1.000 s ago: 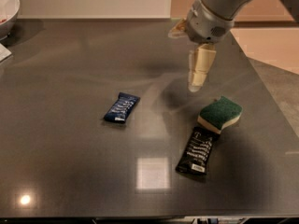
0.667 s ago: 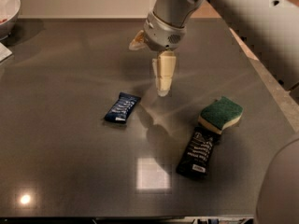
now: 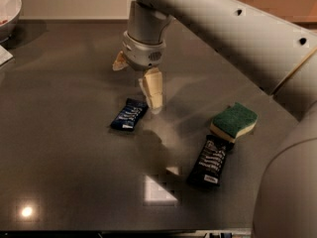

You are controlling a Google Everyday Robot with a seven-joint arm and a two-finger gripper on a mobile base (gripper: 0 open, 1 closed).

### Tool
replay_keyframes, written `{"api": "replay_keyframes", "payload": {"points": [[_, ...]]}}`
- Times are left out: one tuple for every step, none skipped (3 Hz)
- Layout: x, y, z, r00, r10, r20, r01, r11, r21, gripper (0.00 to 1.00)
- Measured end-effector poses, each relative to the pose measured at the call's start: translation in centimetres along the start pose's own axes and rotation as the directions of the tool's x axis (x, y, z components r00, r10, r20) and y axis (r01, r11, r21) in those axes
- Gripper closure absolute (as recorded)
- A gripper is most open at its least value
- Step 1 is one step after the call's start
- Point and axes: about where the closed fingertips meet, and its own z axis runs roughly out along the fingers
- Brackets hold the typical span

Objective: Move rxbar blueberry near rxbar chocolate

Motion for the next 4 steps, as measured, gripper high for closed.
{"api": "replay_keyframes", "payload": {"points": [[-0.6, 0.3, 1.9, 0.998, -0.054, -0.044, 0.052, 0.9974, -0.05, 0.0], [-0.7, 0.3, 3.0, 0.993, -0.095, -0.065, 0.089, 0.9923, -0.086, 0.18], [-0.9, 0.2, 3.9, 0.989, -0.127, -0.075, 0.119, 0.9865, -0.113, 0.41], [-1.0, 0.3, 4.6, 0.986, -0.148, -0.078, 0.137, 0.9814, -0.134, 0.64]]}}
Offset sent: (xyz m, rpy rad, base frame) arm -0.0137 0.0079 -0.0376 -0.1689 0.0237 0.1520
